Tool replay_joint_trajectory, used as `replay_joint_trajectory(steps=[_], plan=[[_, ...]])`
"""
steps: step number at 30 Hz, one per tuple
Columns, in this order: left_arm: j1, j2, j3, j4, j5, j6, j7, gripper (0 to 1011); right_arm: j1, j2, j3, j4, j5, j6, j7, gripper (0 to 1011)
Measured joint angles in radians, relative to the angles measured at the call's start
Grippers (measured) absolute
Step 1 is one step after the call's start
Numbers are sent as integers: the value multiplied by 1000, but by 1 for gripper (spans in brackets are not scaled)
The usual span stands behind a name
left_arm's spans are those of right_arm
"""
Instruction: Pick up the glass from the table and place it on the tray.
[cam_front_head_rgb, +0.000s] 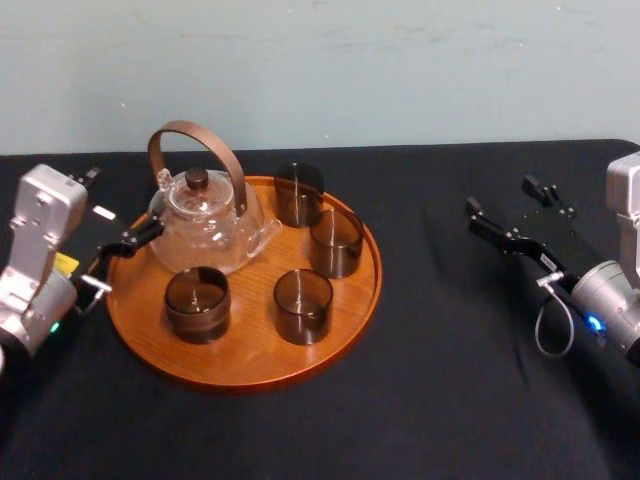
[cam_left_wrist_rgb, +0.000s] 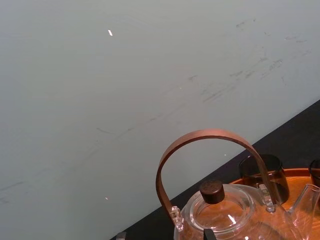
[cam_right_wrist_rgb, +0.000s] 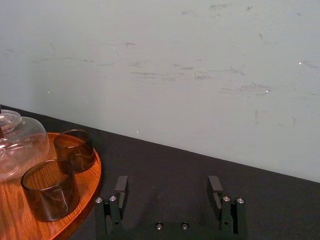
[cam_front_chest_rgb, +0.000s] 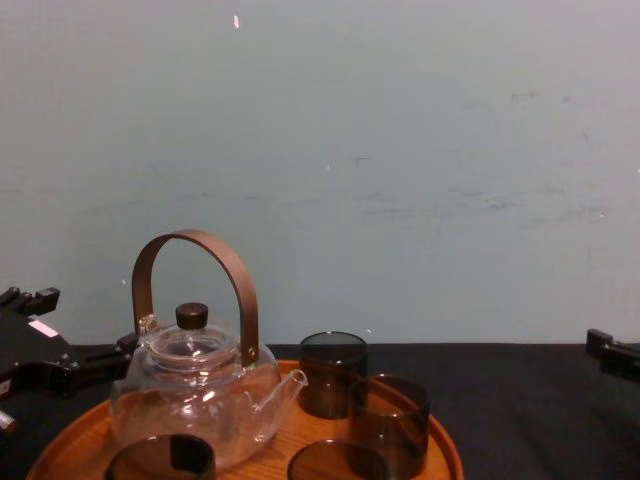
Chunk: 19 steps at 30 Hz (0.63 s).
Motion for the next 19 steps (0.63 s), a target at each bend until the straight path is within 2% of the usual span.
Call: replay_joint_trajectory(steps=[19], plan=[[0, 0, 0, 0, 0, 0, 0, 1001, 0, 1, 0, -1, 2, 0, 2, 1002]])
